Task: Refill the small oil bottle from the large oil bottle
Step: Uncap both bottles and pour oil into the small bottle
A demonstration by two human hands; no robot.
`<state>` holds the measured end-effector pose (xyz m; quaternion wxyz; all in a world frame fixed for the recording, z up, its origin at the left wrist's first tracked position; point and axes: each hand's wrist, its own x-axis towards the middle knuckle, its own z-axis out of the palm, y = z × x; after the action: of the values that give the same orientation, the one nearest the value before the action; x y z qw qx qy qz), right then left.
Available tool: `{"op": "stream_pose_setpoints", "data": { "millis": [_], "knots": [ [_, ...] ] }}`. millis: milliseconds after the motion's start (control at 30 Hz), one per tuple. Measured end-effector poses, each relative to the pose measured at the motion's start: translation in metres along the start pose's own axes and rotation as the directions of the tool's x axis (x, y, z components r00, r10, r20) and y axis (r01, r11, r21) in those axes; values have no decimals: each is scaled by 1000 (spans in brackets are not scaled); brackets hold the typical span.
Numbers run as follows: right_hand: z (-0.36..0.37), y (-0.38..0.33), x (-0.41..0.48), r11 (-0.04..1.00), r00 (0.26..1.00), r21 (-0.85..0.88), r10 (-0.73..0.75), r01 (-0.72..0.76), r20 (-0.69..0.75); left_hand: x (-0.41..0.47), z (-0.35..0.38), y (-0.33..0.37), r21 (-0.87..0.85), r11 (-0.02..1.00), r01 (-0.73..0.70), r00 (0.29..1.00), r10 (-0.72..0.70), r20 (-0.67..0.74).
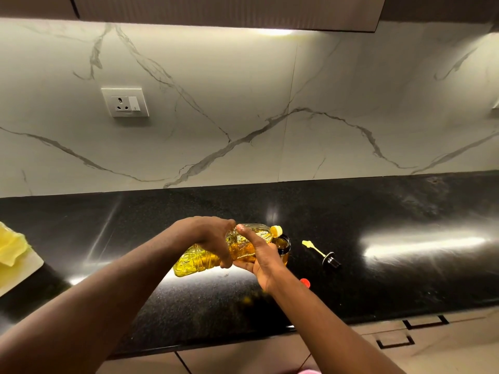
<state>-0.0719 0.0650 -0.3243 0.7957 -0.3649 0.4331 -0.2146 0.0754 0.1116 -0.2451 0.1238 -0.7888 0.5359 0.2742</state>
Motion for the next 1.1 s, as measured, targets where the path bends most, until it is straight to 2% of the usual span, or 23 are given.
{"op": "stream_pose_setpoints", "data": {
  "millis": [767,1100],
  "knots": [
    [-2,-1,0,1000,1000,-2,-13,13,-9,1,2,-2,3,1000,-15,1000,15,-19],
    [-3,1,0,998,999,-58,-31,29,-27,2,13,-7,-15,998,-62,997,61,-56]
  ]
}}
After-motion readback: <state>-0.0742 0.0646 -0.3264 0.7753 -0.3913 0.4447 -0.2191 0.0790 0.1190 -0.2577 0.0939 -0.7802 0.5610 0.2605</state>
